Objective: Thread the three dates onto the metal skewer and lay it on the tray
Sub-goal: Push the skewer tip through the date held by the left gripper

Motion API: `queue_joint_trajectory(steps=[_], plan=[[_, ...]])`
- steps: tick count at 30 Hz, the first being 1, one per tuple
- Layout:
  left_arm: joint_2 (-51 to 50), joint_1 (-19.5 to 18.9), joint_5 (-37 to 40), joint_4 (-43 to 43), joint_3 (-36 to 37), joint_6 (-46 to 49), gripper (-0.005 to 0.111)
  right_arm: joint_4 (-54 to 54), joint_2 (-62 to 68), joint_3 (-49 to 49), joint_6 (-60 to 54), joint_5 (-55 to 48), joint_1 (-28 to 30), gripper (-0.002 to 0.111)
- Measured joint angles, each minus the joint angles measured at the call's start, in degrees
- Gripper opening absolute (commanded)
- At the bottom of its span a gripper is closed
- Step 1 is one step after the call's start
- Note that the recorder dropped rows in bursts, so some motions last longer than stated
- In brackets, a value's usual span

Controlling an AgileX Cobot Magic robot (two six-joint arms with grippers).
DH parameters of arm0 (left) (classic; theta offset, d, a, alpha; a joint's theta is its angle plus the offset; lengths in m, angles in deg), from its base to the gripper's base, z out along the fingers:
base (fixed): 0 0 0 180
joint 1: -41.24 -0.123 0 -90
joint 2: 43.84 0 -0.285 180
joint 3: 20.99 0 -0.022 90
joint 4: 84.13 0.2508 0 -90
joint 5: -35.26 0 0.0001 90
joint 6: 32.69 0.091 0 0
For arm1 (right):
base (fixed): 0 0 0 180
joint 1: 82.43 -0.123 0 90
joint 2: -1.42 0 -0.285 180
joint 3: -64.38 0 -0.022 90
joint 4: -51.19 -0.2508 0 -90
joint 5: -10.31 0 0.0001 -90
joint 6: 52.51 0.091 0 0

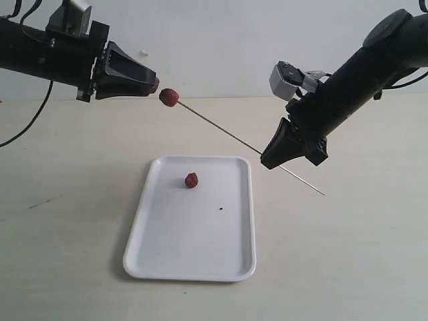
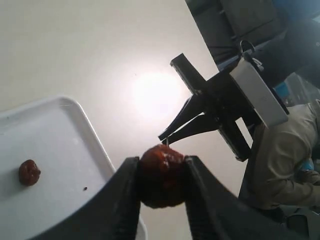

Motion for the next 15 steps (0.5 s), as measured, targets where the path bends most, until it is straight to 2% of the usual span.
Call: queue_joint_trajectory(steps=[15], plan=[[0.0, 0.04, 0.0, 0.0, 0.0, -0.45, 0.03, -0.54, 0.0, 0.0, 1.24, 0.54, 0.0, 0.0]])
